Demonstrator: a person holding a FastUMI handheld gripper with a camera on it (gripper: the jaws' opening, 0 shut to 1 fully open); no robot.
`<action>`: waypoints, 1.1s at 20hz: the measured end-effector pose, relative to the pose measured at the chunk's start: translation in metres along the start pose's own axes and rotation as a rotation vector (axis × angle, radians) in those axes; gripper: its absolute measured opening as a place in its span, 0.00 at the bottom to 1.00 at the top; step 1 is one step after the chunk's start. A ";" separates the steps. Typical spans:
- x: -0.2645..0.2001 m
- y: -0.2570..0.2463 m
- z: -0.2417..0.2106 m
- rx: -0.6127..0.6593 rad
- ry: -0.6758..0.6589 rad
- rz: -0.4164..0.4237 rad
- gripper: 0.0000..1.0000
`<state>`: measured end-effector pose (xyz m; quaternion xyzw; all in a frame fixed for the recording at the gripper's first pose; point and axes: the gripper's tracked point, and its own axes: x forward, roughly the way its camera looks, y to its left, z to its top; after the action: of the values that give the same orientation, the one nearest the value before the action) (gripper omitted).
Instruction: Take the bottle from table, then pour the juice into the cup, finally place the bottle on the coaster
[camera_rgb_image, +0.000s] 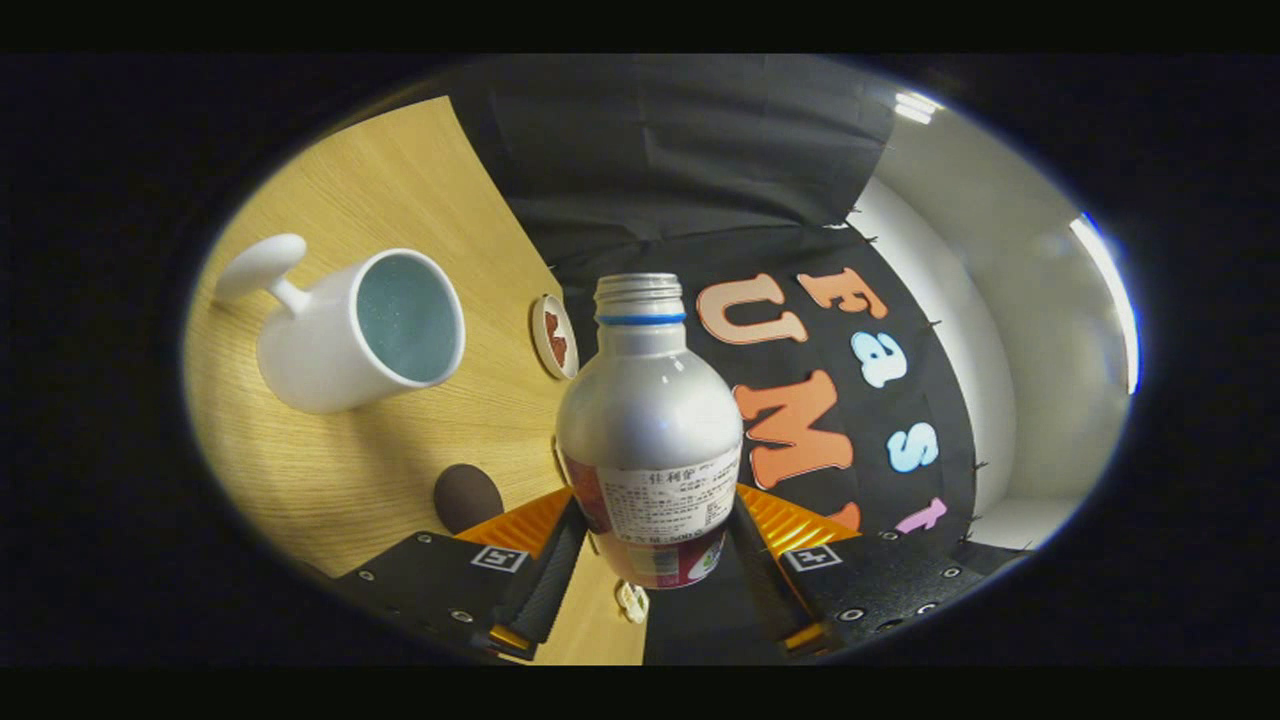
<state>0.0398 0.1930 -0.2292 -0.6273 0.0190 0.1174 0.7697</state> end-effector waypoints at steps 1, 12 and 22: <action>0.000 0.000 0.004 -0.024 -0.007 -0.007 0.78; 0.004 -0.002 0.003 -0.223 -0.030 -0.035 0.77; 0.011 -0.009 0.003 -0.343 -0.050 -0.062 0.78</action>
<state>0.0517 0.1959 -0.2218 -0.7467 -0.0399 0.1105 0.6547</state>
